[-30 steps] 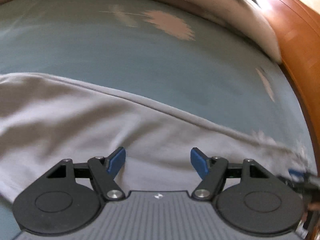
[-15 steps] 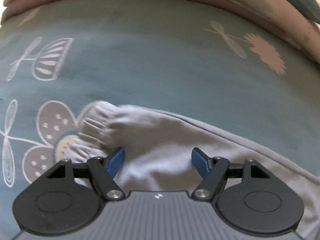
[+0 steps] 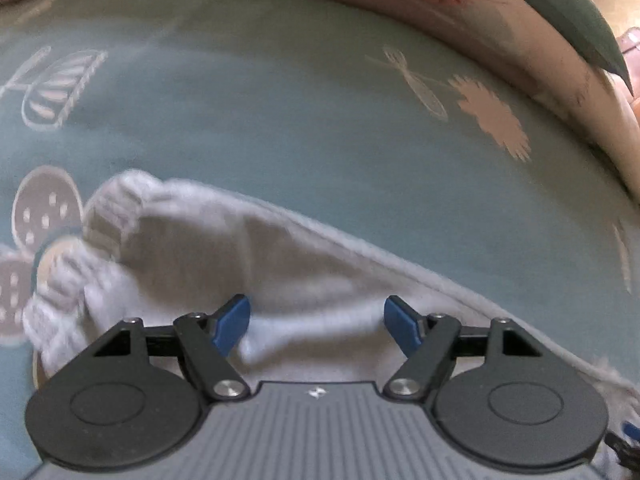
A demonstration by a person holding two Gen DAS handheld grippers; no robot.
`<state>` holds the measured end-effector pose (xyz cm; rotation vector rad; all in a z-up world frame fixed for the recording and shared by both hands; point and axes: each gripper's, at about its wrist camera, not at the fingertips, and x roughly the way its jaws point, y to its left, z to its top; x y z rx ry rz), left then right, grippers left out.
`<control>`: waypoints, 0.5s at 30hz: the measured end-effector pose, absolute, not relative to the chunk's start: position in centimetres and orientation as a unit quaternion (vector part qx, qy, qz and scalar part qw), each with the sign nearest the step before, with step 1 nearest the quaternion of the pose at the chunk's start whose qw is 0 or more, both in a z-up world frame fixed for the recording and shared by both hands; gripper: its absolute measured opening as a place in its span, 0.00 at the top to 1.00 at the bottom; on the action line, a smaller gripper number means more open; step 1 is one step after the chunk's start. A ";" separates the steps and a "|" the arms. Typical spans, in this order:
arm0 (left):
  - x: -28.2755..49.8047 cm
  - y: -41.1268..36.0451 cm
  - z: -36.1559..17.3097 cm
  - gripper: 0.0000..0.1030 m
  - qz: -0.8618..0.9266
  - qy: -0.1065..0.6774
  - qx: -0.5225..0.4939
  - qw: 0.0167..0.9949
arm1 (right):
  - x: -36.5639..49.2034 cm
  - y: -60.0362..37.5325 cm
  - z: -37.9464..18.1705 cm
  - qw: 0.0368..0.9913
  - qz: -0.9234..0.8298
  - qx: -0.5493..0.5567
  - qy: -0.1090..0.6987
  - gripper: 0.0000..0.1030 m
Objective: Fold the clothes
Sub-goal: 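Move the left gripper over the sweatpants cuff on the bed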
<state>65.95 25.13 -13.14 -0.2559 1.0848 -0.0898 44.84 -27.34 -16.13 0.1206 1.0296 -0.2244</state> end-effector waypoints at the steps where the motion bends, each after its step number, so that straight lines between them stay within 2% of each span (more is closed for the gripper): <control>1: 66.5 25.2 -13.1 0.26 -0.032 0.503 -0.120 0.855 | 44.8 -27.3 -16.2 0.863 -0.108 0.057 0.490 0.00; 5: 68.1 25.4 -12.7 0.27 0.002 0.485 -0.124 0.866 | 44.6 -27.3 -16.2 0.865 -0.108 0.057 0.486 0.00; 10: 63.5 23.7 -9.8 0.26 -0.033 0.456 -0.118 0.882 | 44.8 -27.3 -16.2 0.865 -0.110 0.058 0.487 0.00; 15: 59.1 22.4 -11.4 0.25 -0.066 0.490 -0.065 0.867 | 44.7 -27.4 -16.2 0.866 -0.114 0.060 0.483 0.00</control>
